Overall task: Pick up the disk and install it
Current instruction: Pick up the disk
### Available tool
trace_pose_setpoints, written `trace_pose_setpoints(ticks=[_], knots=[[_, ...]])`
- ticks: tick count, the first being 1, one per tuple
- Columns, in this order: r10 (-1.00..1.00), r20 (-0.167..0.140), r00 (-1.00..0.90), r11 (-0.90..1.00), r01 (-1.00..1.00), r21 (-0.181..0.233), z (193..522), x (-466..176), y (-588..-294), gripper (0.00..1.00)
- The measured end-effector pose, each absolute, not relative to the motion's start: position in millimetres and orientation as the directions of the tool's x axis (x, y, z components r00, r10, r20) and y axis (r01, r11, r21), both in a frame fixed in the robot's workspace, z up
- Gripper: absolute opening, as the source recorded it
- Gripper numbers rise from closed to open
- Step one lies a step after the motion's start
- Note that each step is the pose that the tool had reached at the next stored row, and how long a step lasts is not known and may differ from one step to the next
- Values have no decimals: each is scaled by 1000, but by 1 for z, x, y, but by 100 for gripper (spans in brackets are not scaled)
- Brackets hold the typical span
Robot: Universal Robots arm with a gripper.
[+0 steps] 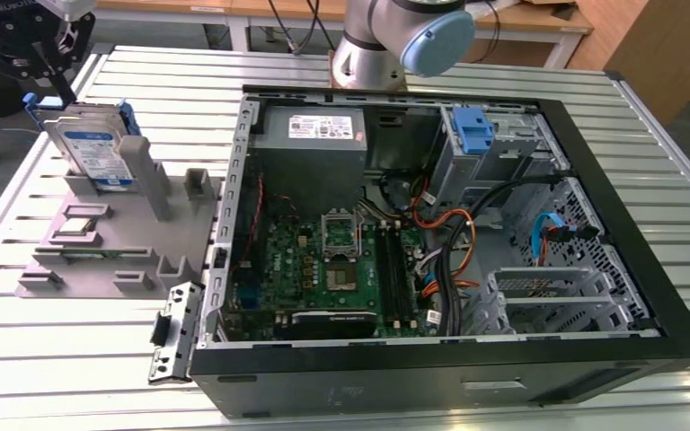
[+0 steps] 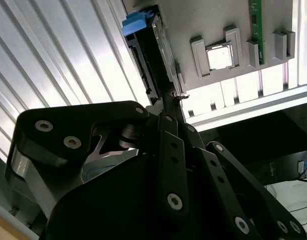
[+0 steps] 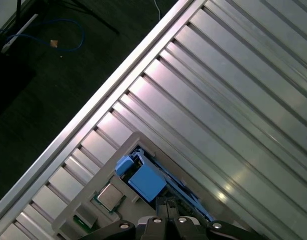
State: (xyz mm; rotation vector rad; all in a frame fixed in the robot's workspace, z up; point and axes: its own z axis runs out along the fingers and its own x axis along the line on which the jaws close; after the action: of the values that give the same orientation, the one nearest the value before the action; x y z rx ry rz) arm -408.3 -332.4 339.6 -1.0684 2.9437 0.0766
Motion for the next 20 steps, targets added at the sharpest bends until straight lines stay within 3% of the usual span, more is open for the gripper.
trace_pose_setpoints(ticks=[20], knots=[[-702, -25, -712, 710, -702, 43, 340, -408, -332, 10]])
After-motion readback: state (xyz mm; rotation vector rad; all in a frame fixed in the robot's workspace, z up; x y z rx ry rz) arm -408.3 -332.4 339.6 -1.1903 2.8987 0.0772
